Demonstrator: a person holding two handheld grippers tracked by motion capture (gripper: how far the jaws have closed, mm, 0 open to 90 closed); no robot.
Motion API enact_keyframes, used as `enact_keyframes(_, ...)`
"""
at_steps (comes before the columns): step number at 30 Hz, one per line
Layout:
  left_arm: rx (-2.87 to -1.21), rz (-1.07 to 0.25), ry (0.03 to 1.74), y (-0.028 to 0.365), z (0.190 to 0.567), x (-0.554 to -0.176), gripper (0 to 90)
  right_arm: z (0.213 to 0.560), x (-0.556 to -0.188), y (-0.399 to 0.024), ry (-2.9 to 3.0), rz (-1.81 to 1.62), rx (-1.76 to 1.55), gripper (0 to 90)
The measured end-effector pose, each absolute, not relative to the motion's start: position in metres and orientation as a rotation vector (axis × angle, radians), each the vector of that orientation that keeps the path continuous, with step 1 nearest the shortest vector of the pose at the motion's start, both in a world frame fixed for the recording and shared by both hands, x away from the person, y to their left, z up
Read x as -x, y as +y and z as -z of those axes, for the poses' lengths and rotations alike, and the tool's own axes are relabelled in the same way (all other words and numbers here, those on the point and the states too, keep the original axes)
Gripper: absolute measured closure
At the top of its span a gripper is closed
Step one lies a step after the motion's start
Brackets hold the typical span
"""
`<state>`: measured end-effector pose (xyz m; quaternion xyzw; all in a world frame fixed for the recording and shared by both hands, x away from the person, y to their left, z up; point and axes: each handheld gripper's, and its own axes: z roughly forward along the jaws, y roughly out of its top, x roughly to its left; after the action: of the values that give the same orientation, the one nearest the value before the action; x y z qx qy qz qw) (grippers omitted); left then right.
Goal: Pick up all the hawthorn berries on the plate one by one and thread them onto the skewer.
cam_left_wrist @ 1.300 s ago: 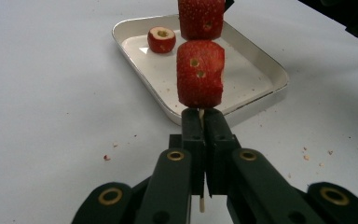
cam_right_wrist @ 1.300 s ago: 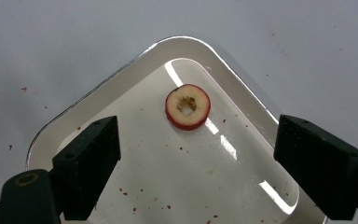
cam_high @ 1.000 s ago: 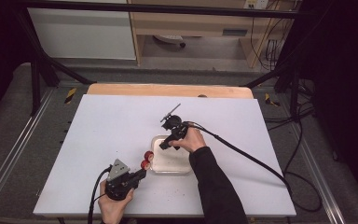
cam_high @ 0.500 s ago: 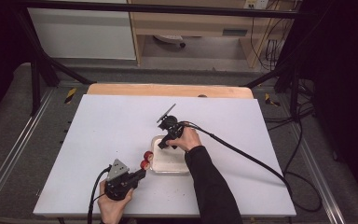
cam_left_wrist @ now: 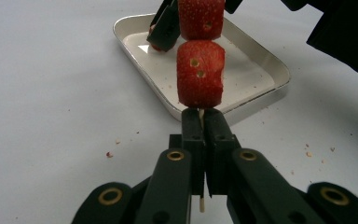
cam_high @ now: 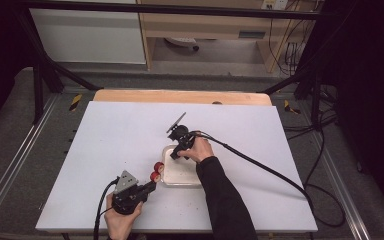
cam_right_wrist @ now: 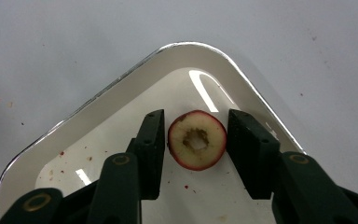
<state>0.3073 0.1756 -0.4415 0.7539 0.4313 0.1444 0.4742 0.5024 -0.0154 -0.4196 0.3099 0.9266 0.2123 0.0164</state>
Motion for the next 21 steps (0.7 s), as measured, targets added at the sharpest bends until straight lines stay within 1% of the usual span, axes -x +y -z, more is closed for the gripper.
enact_keyframes(2, -1.844, -0.354, 1.054, 0.175, 0.441, -0.307, 88.3, 0.419, -0.502, -0.015, 2.879, -0.646, -0.982, 61.3)
enact_keyframes(9, -1.839, -0.356, 1.055, 0.175, 0.441, -0.307, 88.3, 0.413, -0.5, -0.017, 2.866, -0.667, -1.027, 61.8)
enact_keyframes(21, -1.824, -0.349, 1.044, 0.17, 0.439, -0.304, 88.3, 0.38, -0.478, -0.033, 2.738, -0.895, -1.195, 61.9)
